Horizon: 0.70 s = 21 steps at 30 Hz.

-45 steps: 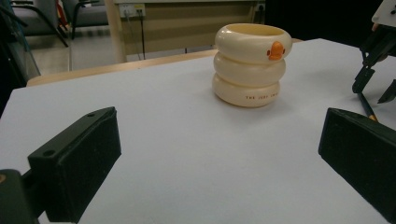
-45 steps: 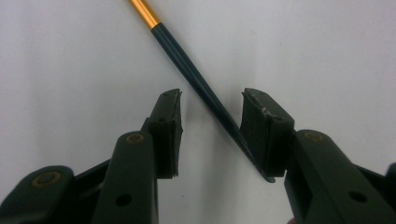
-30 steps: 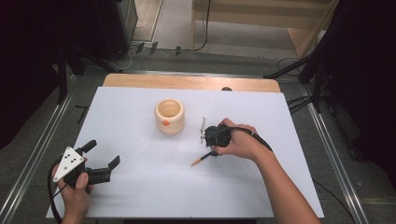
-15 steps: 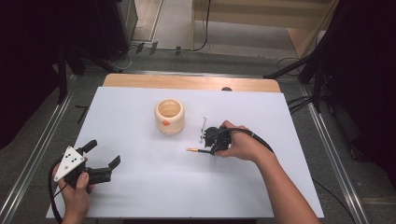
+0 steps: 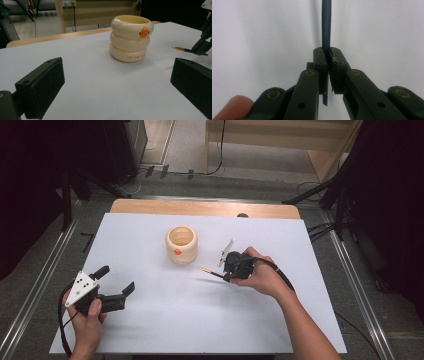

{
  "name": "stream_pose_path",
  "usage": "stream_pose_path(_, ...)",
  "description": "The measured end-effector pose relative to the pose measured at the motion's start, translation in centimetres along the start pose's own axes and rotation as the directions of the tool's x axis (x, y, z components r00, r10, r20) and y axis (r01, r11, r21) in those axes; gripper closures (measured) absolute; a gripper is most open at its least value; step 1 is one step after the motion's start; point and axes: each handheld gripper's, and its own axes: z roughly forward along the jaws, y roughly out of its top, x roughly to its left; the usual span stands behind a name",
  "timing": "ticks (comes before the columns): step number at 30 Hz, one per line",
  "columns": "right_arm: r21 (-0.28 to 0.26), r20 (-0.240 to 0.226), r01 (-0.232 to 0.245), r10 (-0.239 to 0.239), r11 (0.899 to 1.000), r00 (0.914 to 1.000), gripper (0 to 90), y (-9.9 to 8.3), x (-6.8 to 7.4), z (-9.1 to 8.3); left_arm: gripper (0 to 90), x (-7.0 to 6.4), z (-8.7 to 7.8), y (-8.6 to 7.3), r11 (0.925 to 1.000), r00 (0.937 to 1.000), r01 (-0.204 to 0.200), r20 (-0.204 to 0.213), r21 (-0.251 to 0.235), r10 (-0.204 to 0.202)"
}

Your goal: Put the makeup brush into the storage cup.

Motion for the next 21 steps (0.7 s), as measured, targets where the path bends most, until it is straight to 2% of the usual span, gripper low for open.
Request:
stream_pose_path(3,-0.048,0.031,-0.032,0.034,0.998,0.9990,86.0,-0.5,0.2,-0.4,0.0,-0.5,0.5,0.4,1.0000,1.0000,-0.006,0.007,0.005,0.006)
stream_pose_path(4,-0.079,0.043,-0.034,0.038,0.996,0.9984,86.0,-0.8,0.2,-0.6,0.0,-0.7,0.8,0.6,1.0000,0.9999,-0.007,0.013,0.006,0.007)
stream_pose_path(5,-0.079,0.043,-0.034,0.038,0.996,0.9984,86.0,-0.8,0.2,-0.6,0.0,-0.7,0.8,0.6,1.0000,0.9999,-0.007,0.013,0.006,0.007)
stream_pose_path(6,-0.117,0.060,-0.059,0.066,0.991,0.9960,86.0,-1.3,0.4,-0.9,0.0,-0.9,1.0,0.7,1.0000,0.9998,-0.008,0.020,0.005,0.008)
stream_pose_path(7,-0.151,0.078,-0.054,0.066,0.987,0.9947,86.0,-1.5,0.4,-1.0,0.0,-1.4,1.4,0.9,0.9998,0.9993,-0.018,0.033,0.007,0.017)
stream_pose_path(9,-0.169,0.087,-0.061,0.077,0.984,0.9932,86.0,-1.8,0.5,-1.1,0.0,-1.6,1.7,1.0,0.9999,0.9991,-0.016,0.038,0.004,0.016)
stream_pose_path(10,-0.208,0.098,-0.083,0.105,0.975,0.9896,86.1,-2.3,0.8,-1.3,0.0,-2.0,2.2,1.2,0.9999,0.9985,-0.017,0.051,0.003,0.017)
stream_pose_path(11,-0.208,0.098,-0.083,0.105,0.975,0.9896,86.1,-2.3,0.8,-1.3,0.0,-2.0,2.2,1.2,0.9999,0.9985,-0.017,0.051,0.003,0.017)
stream_pose_path(12,-0.249,0.111,-0.098,0.129,0.964,0.9855,86.1,-2.8,1.0,-1.4,0.0,-2.5,2.8,1.4,0.9998,0.9979,-0.019,0.061,0.005,0.019)
stream_pose_path(13,-0.249,0.111,-0.098,0.129,0.964,0.9855,86.1,-2.8,1.0,-1.4,0.0,-2.5,2.8,1.4,0.9998,0.9979,-0.019,0.061,0.005,0.019)
stream_pose_path(14,-0.287,0.117,-0.117,0.156,0.951,0.9808,86.1,-3.3,1.2,-1.5,0.0,-2.7,3.0,1.6,0.9998,0.9976,-0.020,0.067,0.003,0.020)
stream_pose_path(15,-0.306,0.118,-0.126,0.169,0.944,0.9785,86.1,-3.5,1.3,-1.5,0.0,-3.1,3.5,1.8,0.9997,0.9968,-0.024,0.076,0.000,0.024)
stream_pose_path(16,-0.306,0.118,-0.126,0.169,0.944,0.9785,86.1,-3.5,1.3,-1.5,0.0,-3.1,3.5,1.8,0.9997,0.9968,-0.024,0.076,0.000,0.024)
stream_pose_path(17,-0.342,0.122,-0.138,0.189,0.930,0.9743,86.1,-3.8,1.6,-1.4,0.0,-3.5,4.0,2.1,0.9996,0.9960,-0.029,0.085,-0.002,0.029)
stream_pose_path(21,-0.403,0.115,-0.161,0.224,0.901,0.9677,86.0,-4.3,2.1,-1.4,0.0,-4.1,4.9,2.6,0.9992,0.9942,-0.039,0.101,-0.003,0.039)
